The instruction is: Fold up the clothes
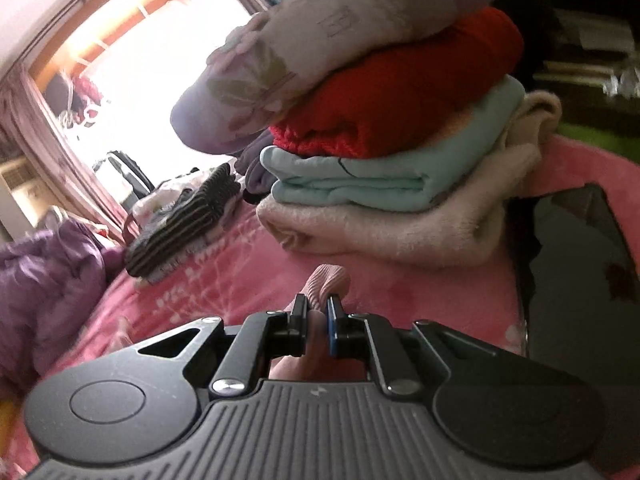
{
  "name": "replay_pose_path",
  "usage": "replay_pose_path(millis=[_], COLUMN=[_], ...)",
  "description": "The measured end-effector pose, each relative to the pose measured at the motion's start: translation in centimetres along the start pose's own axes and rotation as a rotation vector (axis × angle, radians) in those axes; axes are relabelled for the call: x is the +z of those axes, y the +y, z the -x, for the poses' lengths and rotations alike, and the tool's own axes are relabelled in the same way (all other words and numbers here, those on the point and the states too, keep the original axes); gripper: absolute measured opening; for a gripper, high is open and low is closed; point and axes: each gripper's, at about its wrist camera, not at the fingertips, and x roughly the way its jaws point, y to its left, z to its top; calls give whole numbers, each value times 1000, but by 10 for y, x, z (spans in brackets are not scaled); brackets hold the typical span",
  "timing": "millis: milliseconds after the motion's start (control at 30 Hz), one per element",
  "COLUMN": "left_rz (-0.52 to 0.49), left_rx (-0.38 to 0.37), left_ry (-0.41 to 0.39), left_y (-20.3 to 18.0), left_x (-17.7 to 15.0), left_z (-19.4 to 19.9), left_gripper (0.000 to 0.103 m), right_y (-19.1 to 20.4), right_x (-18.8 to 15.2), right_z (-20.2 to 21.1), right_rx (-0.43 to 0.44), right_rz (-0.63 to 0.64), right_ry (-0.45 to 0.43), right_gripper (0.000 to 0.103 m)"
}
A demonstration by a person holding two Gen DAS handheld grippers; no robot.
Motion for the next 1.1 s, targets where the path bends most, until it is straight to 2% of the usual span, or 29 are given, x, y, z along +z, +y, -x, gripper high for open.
replay_pose_path(millis=[100, 133, 200, 233, 267, 300, 333, 400, 433, 600, 667, 733, 767, 833, 867, 900, 1000, 1100], left_rz=[175, 235, 359, 414, 433, 424, 380, 241, 226, 388, 371, 357, 384, 445, 464, 471, 500, 544], left_rx=[-49, -44, 17, 40, 25, -21, -27, 52, 69, 58, 13, 4, -6, -30, -30, -16, 32, 71], left_ry=[-54, -75, -90, -81, -48, -3, 15, -14, -27, -102, -39, -46, -61, -108, -121, -121, -91, -78], left_y=[28, 36, 45, 47, 42, 32, 19, -7, -10, 12, 4, 4, 11, 25, 30, 35, 48, 58], left_x=[9, 12, 18, 19, 18, 16, 13, 12, 14, 17, 13, 12, 13, 11, 7, 1, -24, -39], left_z=[14, 16, 9, 1, -12, -26, -35, -32, -28, -9, -23, -19, -10, 12, 22, 30, 42, 45], left_gripper=[8, 8, 8, 8, 8, 7, 2, 0, 0, 2, 2, 2, 3, 9, 14, 15, 15, 15], right_y=[5, 6, 7, 8, 9, 10, 10, 12, 12, 16, 19, 21, 23, 23, 25, 26, 34, 51], right_x=[-1, -1, -2, -3, -3, -4, -5, -6, -7, -9, -8, -7, -6, -3, -2, -2, -3, -14], right_z=[4, 5, 5, 4, 4, 3, 3, 2, 2, 1, 2, 8, 11, 19, 24, 28, 51, 69], right_rx=[-18, -26, -39, -45, -51, -57, -63, -76, -82, -117, -128, -145, -157, -161, -162, -163, -135, -26], right_rz=[56, 73, 92, 102, 112, 122, 132, 151, 161, 196, 207, 227, 240, 254, 269, 285, 317, 341], right_ry=[-8, -12, -10, -10, -9, -8, -7, -6, -5, -10, -21, -47, -63, -81, -95, -110, -165, -153], right_gripper=[12, 12, 12, 12, 12, 12, 12, 12, 12, 15, 17, 22, 23, 24, 24, 24, 24, 24])
